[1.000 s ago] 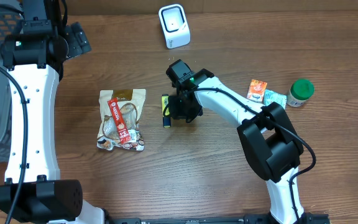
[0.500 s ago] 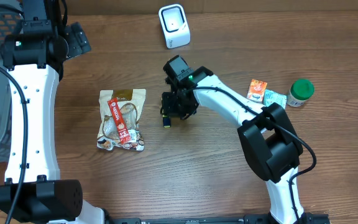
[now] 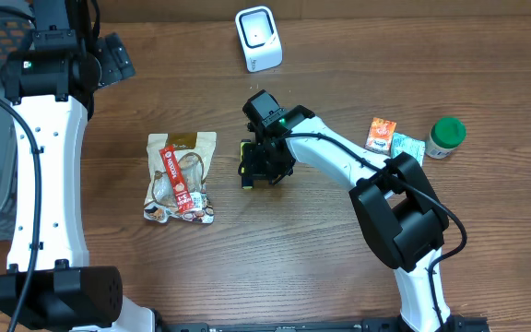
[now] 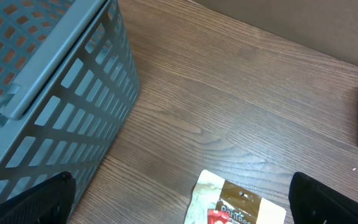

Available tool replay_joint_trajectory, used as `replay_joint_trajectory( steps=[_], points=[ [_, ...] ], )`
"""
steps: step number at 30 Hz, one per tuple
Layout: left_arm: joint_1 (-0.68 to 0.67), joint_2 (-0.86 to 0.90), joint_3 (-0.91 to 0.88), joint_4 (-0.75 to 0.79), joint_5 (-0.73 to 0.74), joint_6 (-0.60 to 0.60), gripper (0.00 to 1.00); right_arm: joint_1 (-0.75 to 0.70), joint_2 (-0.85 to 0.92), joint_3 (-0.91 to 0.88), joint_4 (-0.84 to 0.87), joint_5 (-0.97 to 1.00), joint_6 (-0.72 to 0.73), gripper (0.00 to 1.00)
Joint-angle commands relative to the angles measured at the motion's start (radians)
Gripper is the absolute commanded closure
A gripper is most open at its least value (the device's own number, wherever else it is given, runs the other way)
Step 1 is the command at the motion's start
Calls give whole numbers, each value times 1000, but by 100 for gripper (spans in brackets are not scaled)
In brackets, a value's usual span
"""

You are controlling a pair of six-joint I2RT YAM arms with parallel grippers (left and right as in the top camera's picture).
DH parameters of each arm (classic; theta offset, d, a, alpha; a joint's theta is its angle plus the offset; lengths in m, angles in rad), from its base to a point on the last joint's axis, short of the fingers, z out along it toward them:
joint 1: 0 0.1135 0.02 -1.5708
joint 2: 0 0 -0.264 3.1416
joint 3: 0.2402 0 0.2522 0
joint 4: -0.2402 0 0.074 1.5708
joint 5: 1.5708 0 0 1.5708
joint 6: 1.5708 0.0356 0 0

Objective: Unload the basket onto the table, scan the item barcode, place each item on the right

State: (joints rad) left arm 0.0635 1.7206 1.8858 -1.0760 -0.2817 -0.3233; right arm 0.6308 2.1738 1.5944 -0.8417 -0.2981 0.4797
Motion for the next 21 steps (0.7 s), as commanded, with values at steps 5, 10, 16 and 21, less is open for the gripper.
replay_joint_trajectory(
  steps=[5, 10, 16, 21],
  points=[
    [-1, 10, 8, 3, -13, -14, 0, 2, -19, -23, -13, 114, 24, 96],
    [-1, 10, 8, 3, -13, -14, 0, 2, -19, -23, -36, 156, 52, 94],
    [-1, 10, 8, 2, -13, -14, 0, 2, -19, -23, -28, 167, 52, 91],
    [-1, 10, 8, 3, -13, -14, 1, 1, -21, 48, -25, 101, 71, 82]
  ],
)
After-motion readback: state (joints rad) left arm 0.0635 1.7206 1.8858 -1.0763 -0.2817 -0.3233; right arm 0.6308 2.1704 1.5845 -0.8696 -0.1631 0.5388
